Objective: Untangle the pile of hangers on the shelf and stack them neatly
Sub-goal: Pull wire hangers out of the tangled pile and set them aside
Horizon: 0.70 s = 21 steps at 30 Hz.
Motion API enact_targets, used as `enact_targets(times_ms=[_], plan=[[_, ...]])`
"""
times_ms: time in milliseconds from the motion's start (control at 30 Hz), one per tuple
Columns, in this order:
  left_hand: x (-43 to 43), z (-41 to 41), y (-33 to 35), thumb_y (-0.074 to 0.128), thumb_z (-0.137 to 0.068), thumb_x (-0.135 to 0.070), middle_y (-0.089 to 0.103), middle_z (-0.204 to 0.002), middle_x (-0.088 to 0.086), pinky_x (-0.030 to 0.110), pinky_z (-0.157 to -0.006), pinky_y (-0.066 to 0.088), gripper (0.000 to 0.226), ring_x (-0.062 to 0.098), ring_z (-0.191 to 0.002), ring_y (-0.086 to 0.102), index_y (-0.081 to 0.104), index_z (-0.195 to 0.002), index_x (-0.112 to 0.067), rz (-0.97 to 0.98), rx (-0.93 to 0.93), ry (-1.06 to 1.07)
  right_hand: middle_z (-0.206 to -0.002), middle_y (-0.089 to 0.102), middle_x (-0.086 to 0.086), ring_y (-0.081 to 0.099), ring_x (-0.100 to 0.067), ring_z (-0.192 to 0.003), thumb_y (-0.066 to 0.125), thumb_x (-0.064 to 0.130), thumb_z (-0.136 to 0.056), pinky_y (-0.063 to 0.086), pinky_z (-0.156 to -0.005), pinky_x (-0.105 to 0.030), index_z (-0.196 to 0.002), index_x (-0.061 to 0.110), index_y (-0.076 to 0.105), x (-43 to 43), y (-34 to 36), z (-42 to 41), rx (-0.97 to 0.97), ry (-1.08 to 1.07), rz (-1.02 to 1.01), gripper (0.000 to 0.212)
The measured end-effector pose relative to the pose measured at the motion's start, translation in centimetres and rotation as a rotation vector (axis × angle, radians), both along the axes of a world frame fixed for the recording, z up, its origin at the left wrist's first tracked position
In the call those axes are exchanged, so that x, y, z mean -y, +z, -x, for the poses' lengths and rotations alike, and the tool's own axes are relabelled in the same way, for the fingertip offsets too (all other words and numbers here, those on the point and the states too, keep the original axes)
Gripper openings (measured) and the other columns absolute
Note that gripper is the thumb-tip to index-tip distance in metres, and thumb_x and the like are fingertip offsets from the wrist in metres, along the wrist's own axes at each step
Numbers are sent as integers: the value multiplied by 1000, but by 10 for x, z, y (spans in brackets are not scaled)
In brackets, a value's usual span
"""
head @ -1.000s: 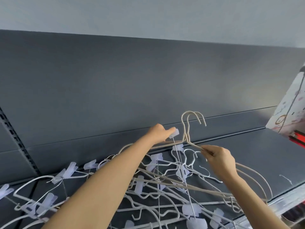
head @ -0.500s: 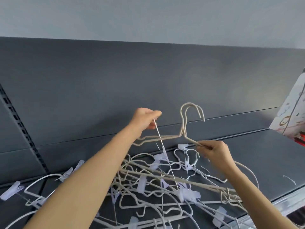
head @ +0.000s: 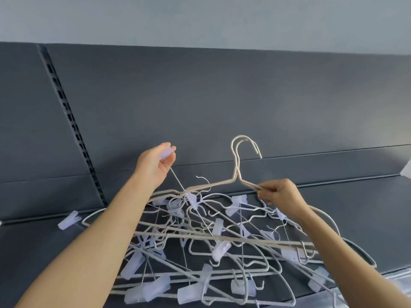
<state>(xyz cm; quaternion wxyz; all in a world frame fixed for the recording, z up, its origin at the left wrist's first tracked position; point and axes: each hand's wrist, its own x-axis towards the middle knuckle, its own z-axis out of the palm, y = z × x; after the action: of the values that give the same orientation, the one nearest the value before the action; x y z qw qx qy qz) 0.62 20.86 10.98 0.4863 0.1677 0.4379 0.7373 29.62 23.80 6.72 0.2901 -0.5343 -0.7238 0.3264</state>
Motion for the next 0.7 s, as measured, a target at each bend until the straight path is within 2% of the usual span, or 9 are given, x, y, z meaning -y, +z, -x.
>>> enact_targets(times_ms=[67, 167, 267, 333, 433, 500, 533, 633, 700], plan=[[5, 6, -10, 54, -91, -8, 59, -99, 14, 17, -47, 52, 7, 20, -73, 61, 56, -93, -2, 19, -80, -27, -56, 52, -4, 41, -16, -53, 62, 9, -83, 34, -53, -26, -70, 17, 70, 0, -9, 4, -1, -15, -6, 18], [10, 18, -21, 52, -93, -20, 57, -112, 6, 19, -41, 50, 25, 20, -70, 61, 54, -114, -7, 200, -404, -75, -54, 51, -2, 43, -17, -54, 60, 10, -84, 35, -55, -27, -62, 24, 63, -5, -25, 6, 35, -49, 8, 27], [16, 29, -32, 48, -94, -27, 53, -114, 3, 21, -41, 52, 25, 19, -74, 55, 54, -115, -14, 399, -668, -132, -52, 50, -1, 45, -20, -54, 58, 13, -86, 38, -57, -29, -60, 23, 61, -11, -43, 6, 129, -73, 32, 27], [20, 35, -44, 49, -93, -29, 51, -111, 5, 27, -50, 51, 25, 23, -83, 51, 55, -115, -16, 497, -772, -177, -54, 52, -1, 46, -19, -54, 58, 13, -86, 40, -56, -31, -68, 21, 66, -15, -55, 6, 190, -79, 32, 22], [24, 45, -60, 56, -84, -36, 56, -104, 10, 31, -71, 47, 31, 30, -97, 49, 56, -110, -19, 568, -983, -160, -57, 54, 0, 48, -20, -54, 58, 13, -87, 40, -57, -30, -96, 16, 70, -15, -67, 7, 213, -108, 42, 16], [25, 50, -70, 56, -86, -40, 48, -134, 13, 40, -97, 40, 53, 34, -123, 41, 44, -132, -16, 686, -1262, -110, -59, 56, 1, 47, -18, -52, 57, 17, -88, 38, -54, -27, -103, 18, 69, -14, -71, 7, 254, -114, 37, 19], [28, 48, -73, 55, -87, -39, 41, -140, 13, 43, -101, 36, 58, 35, -128, 35, 38, -137, -16, 706, -1401, -63, -64, 60, 0, 48, -18, -54, 57, 19, -89, 39, -54, -28, -103, 18, 69, -12, -70, 9, 284, -107, 13, 18], [41, 27, -79, 53, -90, -28, 45, -133, 11, 41, -101, 35, 44, 30, -123, 38, 46, -131, -16, 503, -1655, 22, -89, 70, -10, 55, -23, -69, 57, 16, -89, 45, -67, -33, -98, 10, 72, -7, -67, 13, 230, -96, -94, 19], [49, 12, -85, 51, -91, -23, 50, -127, 6, 36, -102, 35, 32, 24, -118, 42, 55, -123, -16, 347, -1730, -44, -86, 70, -14, 56, -26, -71, 57, 14, -89, 46, -69, -36, -91, 3, 71, -4, -63, 13, 189, -96, -155, 18]])
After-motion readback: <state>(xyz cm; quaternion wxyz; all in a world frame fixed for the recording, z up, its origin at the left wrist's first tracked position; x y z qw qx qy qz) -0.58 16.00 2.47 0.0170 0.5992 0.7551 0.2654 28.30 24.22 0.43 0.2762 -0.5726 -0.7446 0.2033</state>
